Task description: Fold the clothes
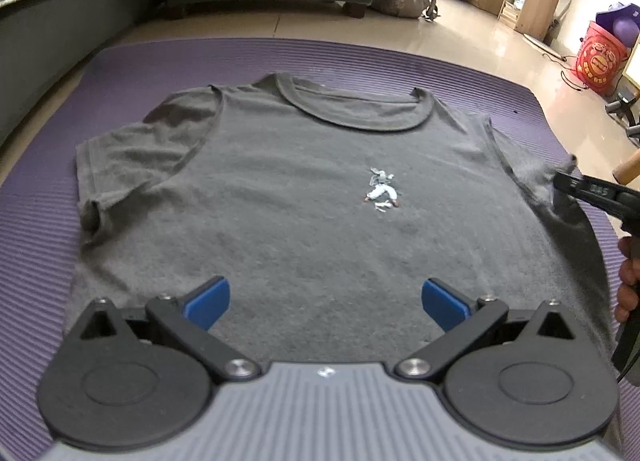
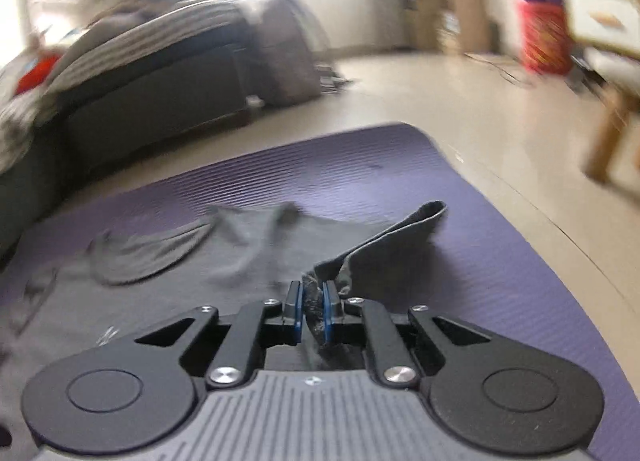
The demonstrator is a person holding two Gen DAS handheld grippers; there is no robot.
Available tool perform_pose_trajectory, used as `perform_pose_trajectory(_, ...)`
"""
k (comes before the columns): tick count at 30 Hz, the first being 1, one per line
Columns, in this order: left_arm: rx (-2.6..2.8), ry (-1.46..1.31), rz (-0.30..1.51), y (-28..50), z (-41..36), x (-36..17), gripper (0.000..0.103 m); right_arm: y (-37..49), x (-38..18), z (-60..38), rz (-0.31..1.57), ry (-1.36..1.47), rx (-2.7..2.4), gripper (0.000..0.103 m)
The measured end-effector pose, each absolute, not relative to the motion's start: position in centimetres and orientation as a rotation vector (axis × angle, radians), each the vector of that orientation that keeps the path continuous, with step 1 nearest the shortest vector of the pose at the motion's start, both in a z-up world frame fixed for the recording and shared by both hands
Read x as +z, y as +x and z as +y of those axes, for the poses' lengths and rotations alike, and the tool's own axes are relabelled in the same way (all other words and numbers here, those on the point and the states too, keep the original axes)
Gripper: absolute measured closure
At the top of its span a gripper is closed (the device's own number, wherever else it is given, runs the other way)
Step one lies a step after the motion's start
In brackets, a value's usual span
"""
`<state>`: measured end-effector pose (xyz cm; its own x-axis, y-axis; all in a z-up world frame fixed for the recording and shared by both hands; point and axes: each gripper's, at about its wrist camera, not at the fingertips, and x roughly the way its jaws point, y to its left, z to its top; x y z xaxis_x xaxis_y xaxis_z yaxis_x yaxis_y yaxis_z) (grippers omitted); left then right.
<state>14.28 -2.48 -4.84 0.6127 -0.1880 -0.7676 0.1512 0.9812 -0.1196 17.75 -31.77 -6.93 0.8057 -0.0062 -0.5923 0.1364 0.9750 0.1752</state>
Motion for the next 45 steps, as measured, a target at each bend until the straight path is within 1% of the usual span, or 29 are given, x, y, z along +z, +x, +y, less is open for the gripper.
perform_pose_trajectory(3,-0.201,-0.042,0.886,14.2,-2.7,-4.8,0.0,18.6,-7.2,-28.4,0.662,0.114,0.034,0.096)
perform_pose_trajectory(6,-0.234,-0.046,0.863,15.1,-2.5,-4.3,0.0,18.6,-7.8,-26.1,0.718,0.063,0.107,0.096)
perform_pose_trajectory(9,-0.277,-0.055,0.848,16.4,-3.2,-3.7,0.0,18.2,-7.5,-25.0,0.774,0.025,0.138,0.092)
perform_pose_trajectory(10,-0.289,-0.063,0.839,17.1,-3.6,-3.5,0.0,17.6,-6.9,-25.1,0.783,0.006,0.138,0.09)
perform_pose_trajectory(11,-0.3,-0.07,0.83,17.8,-3.9,-3.2,0.0,16.8,-6.3,-25.3,0.78,-0.015,0.123,0.08)
perform_pose_trajectory(12,-0.313,-0.08,0.826,18.6,-4.4,-3.0,0.0,16.1,-5.8,-25.5,0.775,-0.033,0.109,0.068)
perform_pose_trajectory(13,-0.328,-0.095,0.829,19.6,-5.0,-2.9,0.001,15.7,-5.5,-25.7,0.766,-0.051,0.092,0.066)
perform_pose_trajectory(15,-0.379,-0.127,0.848,21.6,-6.6,-2.6,0.001,14.4,-4.5,-26.9,0.781,-0.063,0.045,0.066)
perform_pose_trajectory(17,-0.444,-0.127,0.867,23.8,-9.0,-2.3,0.005,13.0,-4.0,-28.1,0.835,-0.005,0.005,0.066)
perform_pose_trajectory(19,-0.504,-0.073,0.842,25.3,-11.9,-1.8,0.009,11.7,-3.5,-29.1,0.889,0.053,-0.031,0.066)
perform_pose_trajectory(21,-0.564,-0.019,0.815,26.9,-14.8,-1.3,0.011,10.6,-2.9,-29.7,0.925,0.088,-0.062,0.066)
perform_pose_trajectory(24,-0.651,0.027,0.798,29.2,-18.9,-1.4,0.018,8.4,-1.8,-30.3,0.955,0.126,-0.077,0.066)
perform_pose_trajectory(27,-0.7,0.041,0.8,31.2,-21.9,-2.2,0.024,6.8,-1.4,-31.2,0.921,0.174,-0.084,0.066)
perform_pose_trajectory(32,-0.773,0.111,0.799,33.9,-26.1,-4.7,0.027,8.4,-2.8,-32.7,0.93,0.249,-0.107,0.066)
perform_pose_trajectory(36,-0.832,0.16,0.778,34.3,-27.8,-6.1,0.034,9.3,-3.3,-33.2,0.933,0.255,-0.109,0.066)
perform_pose_trajectory(39,-0.886,0.157,0.773,34.5,-28.7,-7.0,0.036,9.6,-3.9,-33.4,0.944,0.261,-0.108,0.066)
perform_pose_trajectory(41,-0.908,0.148,0.781,35.0,-28.8,-7.2,0.039,9.8,-4.2,-33.3,0.926,0.265,-0.11,0.066)
perform_pose_trajectory(42,-0.917,0.141,0.788,35.4,-28.7,-7.3,0.044,10.1,-4.2,-33.0,0.908,0.251,-0.112,0.066)
perform_pose_trajectory(45,-0.934,0.122,0.814,35.9,-28.7,-7.7,0.05,11.3,-4.5,-31.1,0.799,0.127,-0.127,0.063)
